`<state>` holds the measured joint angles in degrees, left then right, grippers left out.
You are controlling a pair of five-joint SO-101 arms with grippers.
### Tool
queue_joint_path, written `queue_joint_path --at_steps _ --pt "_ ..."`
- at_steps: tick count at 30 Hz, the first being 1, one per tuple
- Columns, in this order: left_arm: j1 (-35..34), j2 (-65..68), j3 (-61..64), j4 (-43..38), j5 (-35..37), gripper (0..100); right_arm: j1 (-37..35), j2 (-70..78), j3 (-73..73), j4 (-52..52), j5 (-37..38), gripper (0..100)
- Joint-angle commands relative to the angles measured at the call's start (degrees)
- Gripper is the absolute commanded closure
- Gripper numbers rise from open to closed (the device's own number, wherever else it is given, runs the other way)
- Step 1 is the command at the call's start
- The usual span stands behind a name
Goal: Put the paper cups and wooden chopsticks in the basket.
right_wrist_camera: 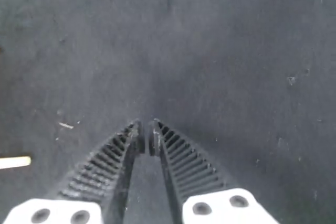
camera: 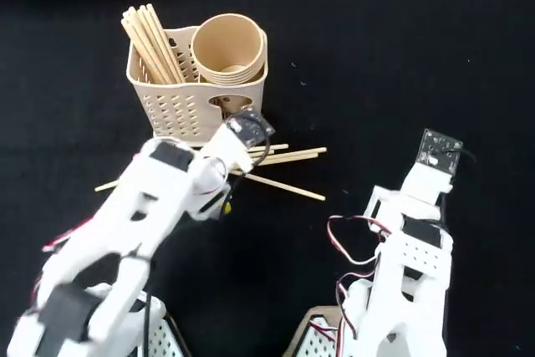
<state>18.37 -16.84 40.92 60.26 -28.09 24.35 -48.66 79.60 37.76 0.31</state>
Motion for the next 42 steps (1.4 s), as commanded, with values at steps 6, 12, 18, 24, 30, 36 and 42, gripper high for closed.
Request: queue_joint_path --at_steps 6,12,18,24,30,36,42 --pt "-2.5 7.3 -8.0 -2.3 -0.7 78 0.4 -1.6 0.0 -1.6 3.5 95.6" --pt "-5.2 7.6 -10.9 -2.5 -0.7 77 0.4 -1.6 0.0 -1.6 4.0 95.6" --pt "-6.5 7.6 -6.9 -9.1 -0.3 78 0.4 -1.6 0.0 -1.6 4.0 95.6" --pt "-6.1 7.0 1.7 -19.4 -0.2 78 0.3 -1.6 0.0 -1.6 4.0 95.6" --pt "-6.6 7.4 5.5 -23.5 -0.3 78 0.3 -1.6 0.0 -1.6 4.0 95.6" --pt "-7.3 7.4 7.2 -23.6 -0.5 78 0.3 -1.6 0.0 -1.6 4.0 95.6" --pt "-6.8 7.0 10.2 -23.4 -0.6 78 0.3 -1.6 0.0 -1.6 4.0 95.6"
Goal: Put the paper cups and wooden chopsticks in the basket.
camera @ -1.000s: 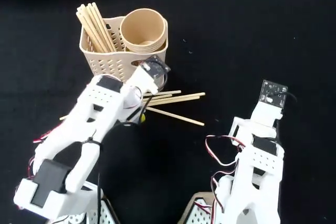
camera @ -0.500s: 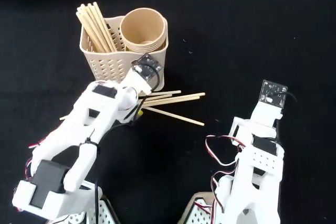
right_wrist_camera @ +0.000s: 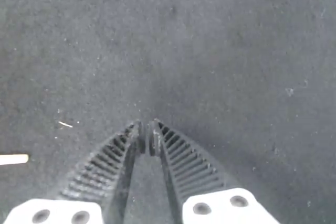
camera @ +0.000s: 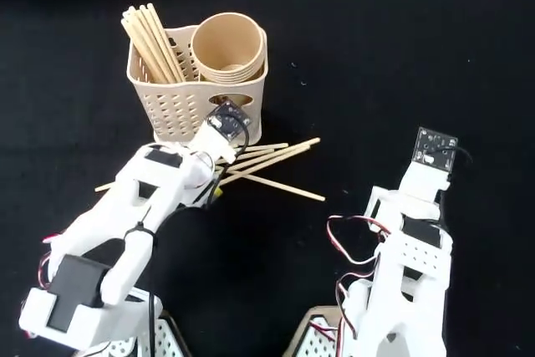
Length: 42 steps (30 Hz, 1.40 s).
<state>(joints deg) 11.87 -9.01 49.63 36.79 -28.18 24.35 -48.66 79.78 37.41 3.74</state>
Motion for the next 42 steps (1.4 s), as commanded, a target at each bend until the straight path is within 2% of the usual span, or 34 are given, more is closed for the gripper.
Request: queue_joint_path --at_steps 1,8,17,22,27,30,37,40,42 --pt "-0.3 -0.9 1.5 0.4 -0.5 79 0.3 -1.6 -0.1 -1.2 0.6 95.6" --pt "5.1 -0.9 1.4 8.4 -5.5 93 -1.4 -1.6 0.0 -1.2 0.6 95.6" --pt "10.4 -1.8 1.5 13.8 -5.5 97 -1.1 -1.6 0.0 -1.4 0.5 95.6" --pt "9.7 -10.9 4.6 17.2 -5.5 97 -1.1 -1.6 0.0 -1.4 0.4 95.6" --pt "9.6 -27.0 9.7 20.7 -5.5 97 -1.1 -1.6 0.0 -1.4 0.4 95.7" --pt "7.6 -37.0 11.4 23.4 -5.5 97 -1.1 -1.6 0.0 -1.4 0.2 95.7" --pt "-5.8 -56.1 11.6 24.4 -5.5 97 -1.0 -1.6 0.0 -1.3 0.2 95.9" --pt "-9.6 -62.2 11.7 24.5 -5.0 97 -1.0 -1.6 0.0 -1.3 0.2 95.9" --pt "-10.5 -66.5 11.6 24.5 -1.4 97 -1.1 -1.6 0.0 -1.3 0.2 95.9"
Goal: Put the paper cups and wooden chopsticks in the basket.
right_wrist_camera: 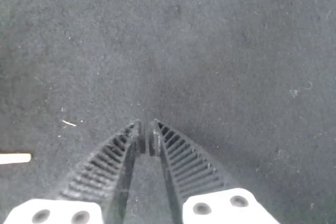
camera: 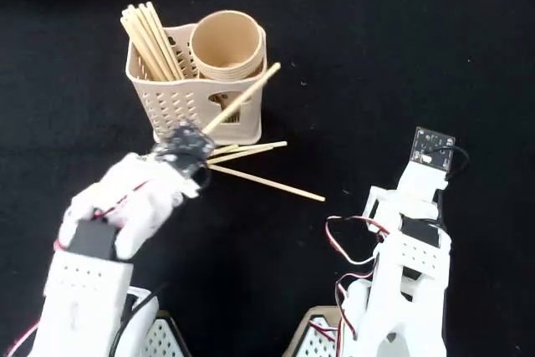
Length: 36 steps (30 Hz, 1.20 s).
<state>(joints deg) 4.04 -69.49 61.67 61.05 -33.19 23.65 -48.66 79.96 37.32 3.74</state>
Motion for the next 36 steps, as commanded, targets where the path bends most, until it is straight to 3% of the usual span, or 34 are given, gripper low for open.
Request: queue_joint_path --at_steps 1,4,19,23,29,36 --pt "-2.8 -8.3 -0.5 0.3 5.9 97 -0.4 -1.6 -0.2 -1.2 0.2 95.9" --pt "-2.8 -14.2 -0.3 0.4 9.3 97 -0.4 -1.6 -0.1 -1.1 0.2 95.9" --pt "-2.8 -27.1 4.0 0.1 10.0 97 -0.6 -1.6 -0.1 -1.1 0.2 95.9" --pt "-2.9 -33.1 2.9 -3.1 14.9 97 -0.6 -1.6 -0.1 -1.1 0.2 95.9" --pt "-3.3 -34.5 4.8 -15.3 22.0 97 -0.7 -1.6 -0.1 -1.1 0.2 95.9" --pt "-2.9 -33.8 12.6 -43.4 29.5 97 -0.7 -1.5 0.0 -1.1 0.2 95.9"
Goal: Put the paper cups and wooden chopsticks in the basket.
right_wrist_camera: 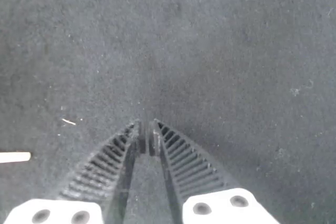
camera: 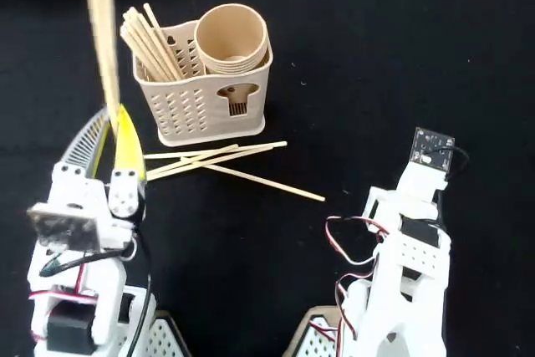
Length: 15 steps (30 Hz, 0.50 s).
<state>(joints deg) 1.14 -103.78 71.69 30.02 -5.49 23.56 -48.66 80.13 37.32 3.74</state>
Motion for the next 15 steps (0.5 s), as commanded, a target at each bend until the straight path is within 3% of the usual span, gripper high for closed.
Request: queue_joint_path --at_steps 1,8,15 --pt "0.0 0.4 4.3 -15.7 1.8 97 -0.6 -1.5 -0.2 -1.1 0.2 95.9" --pt "0.1 0.4 12.0 -29.1 1.8 97 -0.7 -1.5 -0.2 -1.1 0.2 95.7" --pt "0.1 7.4 9.5 -37.4 1.9 97 -0.7 -1.4 -0.2 -1.2 0.2 95.7"
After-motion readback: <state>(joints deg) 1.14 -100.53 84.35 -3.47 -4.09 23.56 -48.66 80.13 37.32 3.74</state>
